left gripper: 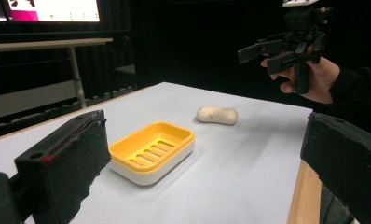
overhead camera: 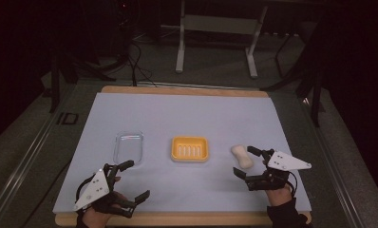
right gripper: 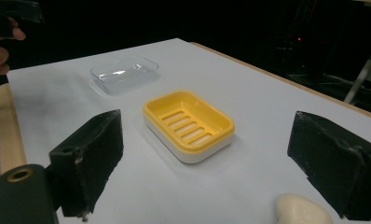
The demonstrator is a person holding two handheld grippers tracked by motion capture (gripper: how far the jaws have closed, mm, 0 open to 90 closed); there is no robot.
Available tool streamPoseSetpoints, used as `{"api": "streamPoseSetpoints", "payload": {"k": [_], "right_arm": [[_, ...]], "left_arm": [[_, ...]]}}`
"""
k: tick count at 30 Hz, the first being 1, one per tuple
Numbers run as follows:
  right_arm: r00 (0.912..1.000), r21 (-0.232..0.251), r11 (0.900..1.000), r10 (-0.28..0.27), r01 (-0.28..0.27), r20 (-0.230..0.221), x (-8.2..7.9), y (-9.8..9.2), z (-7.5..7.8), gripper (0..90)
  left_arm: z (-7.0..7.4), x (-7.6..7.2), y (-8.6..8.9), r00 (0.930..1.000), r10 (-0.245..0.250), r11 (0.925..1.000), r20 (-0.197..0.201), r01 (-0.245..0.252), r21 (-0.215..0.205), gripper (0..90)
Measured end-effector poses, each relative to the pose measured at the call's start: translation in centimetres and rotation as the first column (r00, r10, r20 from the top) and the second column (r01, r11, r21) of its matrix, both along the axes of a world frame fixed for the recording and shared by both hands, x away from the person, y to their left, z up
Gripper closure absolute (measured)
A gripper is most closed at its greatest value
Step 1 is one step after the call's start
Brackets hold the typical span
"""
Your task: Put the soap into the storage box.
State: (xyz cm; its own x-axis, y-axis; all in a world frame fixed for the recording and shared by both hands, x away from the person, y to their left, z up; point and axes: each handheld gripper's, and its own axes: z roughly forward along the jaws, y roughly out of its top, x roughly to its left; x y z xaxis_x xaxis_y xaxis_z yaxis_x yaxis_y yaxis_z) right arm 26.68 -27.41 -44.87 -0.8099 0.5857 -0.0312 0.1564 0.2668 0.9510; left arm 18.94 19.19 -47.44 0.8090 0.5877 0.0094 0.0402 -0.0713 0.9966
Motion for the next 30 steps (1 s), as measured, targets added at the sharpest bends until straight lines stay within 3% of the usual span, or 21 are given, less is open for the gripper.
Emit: {"api": "streamPoseSetpoints", "payload": {"k": [5, 11, 14, 21, 25, 26, 30], "right_arm": [[1.0, -0.021, 1.0, -0.006, 0.006, 0.002, 0.1, 0.2, -0.1, 10.3], [0.9999, -0.03, 0.999, -0.014, 0.014, 0.007, 0.1, 0.2, 0.0, 10.3], [0.9993, -0.066, 0.997, -0.037, 0.037, 0.005, 0.1, 0.4, 0.1, 10.3], [0.9987, -0.053, 0.997, -0.049, 0.05, 0.015, 0.0, 0.2, 0.5, 10.3], [0.9993, -0.084, 0.996, -0.037, 0.037, 0.004, 0.2, 0.0, 1.0, 10.3], [0.9998, -0.099, 0.995, -0.015, 0.013, -0.016, 0.4, -0.2, 1.3, 10.3], [0.999, -0.125, 0.992, -0.006, 0.0, -0.044, 0.8, -0.5, 1.5, 10.3]], "left_arm": [[0.0, 0.0, 0.0, 1.0, -0.003, 1.0, 0.001, 0.003, 0.0, 1.1], [0.1, -0.2, 0.0, 0.9995, 0.027, 0.9995, 0.014, -0.027, 0.014, 1.2], [0.1, -0.2, 0.0, 0.9992, 0.038, 0.9989, 0.011, -0.038, 0.026, 1.2], [0.1, -0.2, 0.0, 0.9991, 0.043, 0.9989, 0.007, -0.043, 0.017, 1.2], [0.1, -0.2, -0.1, 0.999, 0.045, 0.9987, 0.007, -0.045, 0.024, 1.2], [0.1, -0.2, 0.0, 0.9989, 0.047, 0.9985, 0.006, -0.047, 0.026, 1.2], [0.0, -0.1, 0.0, 0.9988, 0.048, 0.9984, 0.001, -0.048, 0.031, 1.1]]}}
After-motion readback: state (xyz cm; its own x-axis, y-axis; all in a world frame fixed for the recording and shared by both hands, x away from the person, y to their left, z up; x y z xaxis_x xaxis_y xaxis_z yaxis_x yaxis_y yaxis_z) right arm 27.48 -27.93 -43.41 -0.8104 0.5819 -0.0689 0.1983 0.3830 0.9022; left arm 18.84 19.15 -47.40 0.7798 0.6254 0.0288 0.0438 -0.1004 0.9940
